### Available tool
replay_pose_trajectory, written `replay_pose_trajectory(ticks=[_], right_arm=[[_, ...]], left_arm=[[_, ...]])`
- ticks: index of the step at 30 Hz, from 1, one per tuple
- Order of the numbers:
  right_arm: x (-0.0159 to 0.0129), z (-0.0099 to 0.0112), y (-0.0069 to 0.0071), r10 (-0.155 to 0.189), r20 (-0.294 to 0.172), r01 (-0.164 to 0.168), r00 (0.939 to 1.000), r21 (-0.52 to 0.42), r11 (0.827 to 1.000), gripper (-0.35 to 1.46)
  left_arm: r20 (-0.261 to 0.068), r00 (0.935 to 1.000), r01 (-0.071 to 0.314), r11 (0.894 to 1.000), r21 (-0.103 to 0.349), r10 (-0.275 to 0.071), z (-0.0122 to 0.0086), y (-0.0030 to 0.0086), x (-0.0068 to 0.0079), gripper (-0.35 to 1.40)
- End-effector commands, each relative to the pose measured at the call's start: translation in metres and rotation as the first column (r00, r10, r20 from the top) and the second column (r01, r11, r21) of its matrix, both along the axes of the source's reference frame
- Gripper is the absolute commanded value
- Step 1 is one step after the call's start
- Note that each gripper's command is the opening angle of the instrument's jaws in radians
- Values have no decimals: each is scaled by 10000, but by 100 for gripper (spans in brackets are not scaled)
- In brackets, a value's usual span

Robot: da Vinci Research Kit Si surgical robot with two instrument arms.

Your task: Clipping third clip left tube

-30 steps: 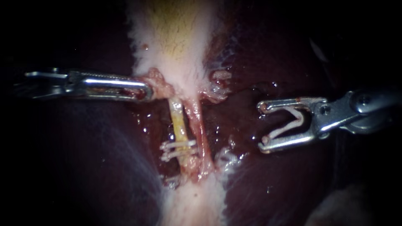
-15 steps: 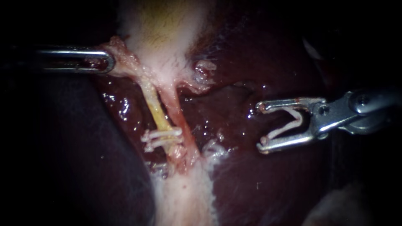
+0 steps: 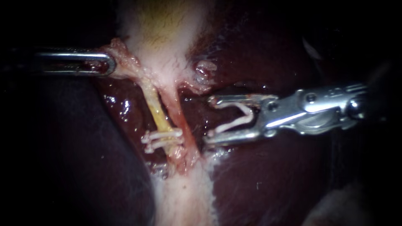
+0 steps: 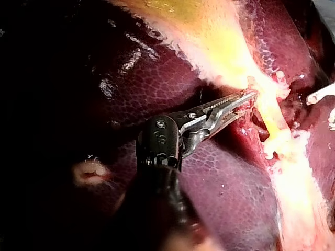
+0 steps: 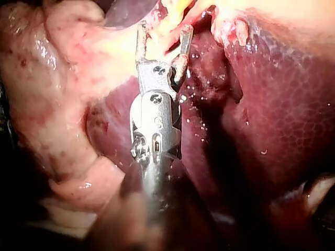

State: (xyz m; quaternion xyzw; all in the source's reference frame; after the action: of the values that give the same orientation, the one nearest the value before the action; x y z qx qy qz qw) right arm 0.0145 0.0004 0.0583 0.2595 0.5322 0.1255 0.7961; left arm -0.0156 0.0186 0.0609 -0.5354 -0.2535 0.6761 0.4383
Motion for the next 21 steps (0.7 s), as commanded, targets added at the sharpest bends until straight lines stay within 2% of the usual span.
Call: replay_pose_trajectory(ticks=[1, 6, 9, 21], right_arm=[[6, 3, -1, -53, -10, 53, 10000, 68, 10000, 50], [35, 16, -7, -178, -62, 179, 9998, 191, 9997, 50], [45, 25, -5, -191, -59, 192, 9998, 250, 9995, 50], [64, 63, 3, -187, -7, 187, 9998, 415, 9990, 50]], left_arm=[[17, 10000, -31, 10000, 2, 31, 0, 0, 0, -35], [11, 10000, -21, 10000, 1, 21, -2, -1, -2, -35], [25, 10000, -38, 10000, 7, 38, -3, -1, -2, -35], [57, 10000, -71, 10000, 22, 71, -10, -5, -7, -35]])
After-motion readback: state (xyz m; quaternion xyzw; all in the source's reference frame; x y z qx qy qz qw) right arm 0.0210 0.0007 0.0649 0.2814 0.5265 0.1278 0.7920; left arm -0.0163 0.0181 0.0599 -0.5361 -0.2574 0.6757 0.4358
